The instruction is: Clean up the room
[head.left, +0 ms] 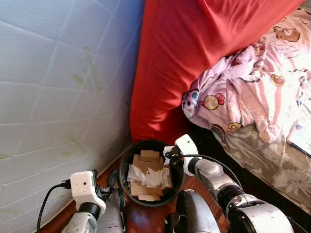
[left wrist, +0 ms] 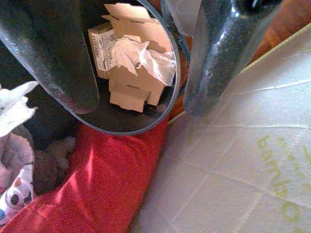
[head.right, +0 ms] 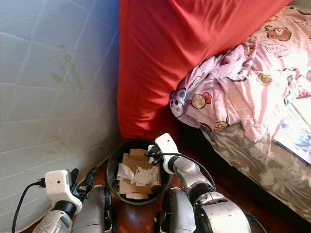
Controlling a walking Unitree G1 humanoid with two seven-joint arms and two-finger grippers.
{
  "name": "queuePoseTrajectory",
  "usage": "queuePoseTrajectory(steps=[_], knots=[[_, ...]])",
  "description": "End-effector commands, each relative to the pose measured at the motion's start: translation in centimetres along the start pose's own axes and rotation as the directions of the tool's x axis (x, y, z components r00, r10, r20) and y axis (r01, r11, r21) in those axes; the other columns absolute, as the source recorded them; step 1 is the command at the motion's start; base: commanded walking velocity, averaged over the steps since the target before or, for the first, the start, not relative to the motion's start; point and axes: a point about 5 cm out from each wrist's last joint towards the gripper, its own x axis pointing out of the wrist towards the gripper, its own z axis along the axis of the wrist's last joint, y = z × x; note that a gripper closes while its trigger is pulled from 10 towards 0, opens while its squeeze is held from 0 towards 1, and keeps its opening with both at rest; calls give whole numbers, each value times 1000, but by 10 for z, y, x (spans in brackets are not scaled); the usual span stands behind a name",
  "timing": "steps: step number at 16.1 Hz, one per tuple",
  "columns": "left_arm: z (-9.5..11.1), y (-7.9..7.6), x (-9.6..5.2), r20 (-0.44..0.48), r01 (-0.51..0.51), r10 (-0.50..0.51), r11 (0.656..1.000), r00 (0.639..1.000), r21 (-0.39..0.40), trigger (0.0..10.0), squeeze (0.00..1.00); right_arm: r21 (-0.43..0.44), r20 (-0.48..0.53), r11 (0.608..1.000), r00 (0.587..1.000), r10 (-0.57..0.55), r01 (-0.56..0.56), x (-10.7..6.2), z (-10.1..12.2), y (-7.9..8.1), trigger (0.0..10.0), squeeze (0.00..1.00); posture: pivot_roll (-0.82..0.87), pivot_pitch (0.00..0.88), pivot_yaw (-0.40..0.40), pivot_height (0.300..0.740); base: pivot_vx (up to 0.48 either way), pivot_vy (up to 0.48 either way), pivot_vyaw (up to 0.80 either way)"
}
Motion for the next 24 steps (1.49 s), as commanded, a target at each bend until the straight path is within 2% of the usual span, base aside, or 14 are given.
queuePoseTrajectory(steps=[1, 6, 8, 9, 11, 12, 13, 14, 15, 16, 19, 21, 24], knots=[[-4, -2, -3, -24, 0, 0, 1000, 1000, -4, 10000, 0, 14, -8, 1000, 1000, 24, -23, 3, -4, 10, 10000, 1000, 236, 276, -115, 613, 0, 0, 0], [-5, -3, -3, -25, -2, 2, 1000, 1000, -4, 10000, 0, 12, 11, 995, 995, 96, -96, 9, 2, 25, 10000, 1000, 240, 276, -119, 613, 0, 0, 0], [-6, -2, -2, -29, -4, 4, 1000, 1000, -4, 10000, 0, 3, 10, 996, 996, 91, -91, 7, 3, 21, 10000, 1000, 235, 273, -117, 613, 0, 0, 0], [-8, -2, -1, -34, -6, 5, 1000, 999, -4, 10000, 0, 5, 14, 998, 998, 67, -67, 5, 3, 16, 10000, 12, 227, 262, -117, 613, 0, 0, 0], [-20, 6, 0, -70, -27, 26, 1000, 997, -7, 10000, 0, 124, 44, 987, 994, -104, 97, -4, -1, -11, 10000, 0, 210, 234, -118, 613, 0, 0, 0], [-38, 17, 0, -131, -57, 56, 998, 990, -2, 10000, 0, 228, 10, 944, 969, -248, 240, -18, -26, -30, 10000, 0, 193, 195, -117, 613, 0, 0, 0], [-40, 18, 0, -137, -59, 58, 998, 989, -1, 10000, 0, 235, 5, 939, 966, -260, 251, -20, -28, -31, 10000, 0, 193, 195, -117, 613, 0, 0, 0], [-55, 26, 1, -190, -71, 71, 997, 979, 6, 10000, 0, 324, -74, 871, 928, -365, 368, -36, -67, -34, 10000, 0, 158, 143, -113, 613, 0, 0, 0], [-63, 30, 4, -221, -79, 80, 997, 972, 13, 10000, 0, 355, -124, 832, 904, -409, 426, -48, -89, -36, 10000, 0, 151, 119, -110, 613, 0, 0, 0], [-69, 32, 6, -243, -81, 83, 997, 967, 18, 10000, 0, 423, -167, 774, 880, -445, 471, -62, -113, -35, 10000, 0, 144, 95, -107, 613, 0, 0, 0], [-89, 39, 16, -319, -82, 91, 996, 943, 40, 10000, 0, 437, -295, 719, 842, -453, 540, -84, -157, -18, 10000, 0, 118, 2, -89, 637, 0, 0, 0], [-102, 45, 17, -388, -89, 103, 995, 916, 54, 10000, 0, 464, -347, 667, 813, -469, 583, -91, -170, -11, 10000, 0, 88, 0, -66, 657, 0, 0, 0], [-117, 50, 17, -483, -80, 114, 993, 868, 90, 10000, 0, 460, -391, 660, 803, -449, 594, -91, -179, 0, 10000, 0, 59, 0, -42, 692, 0, 0, 0]])
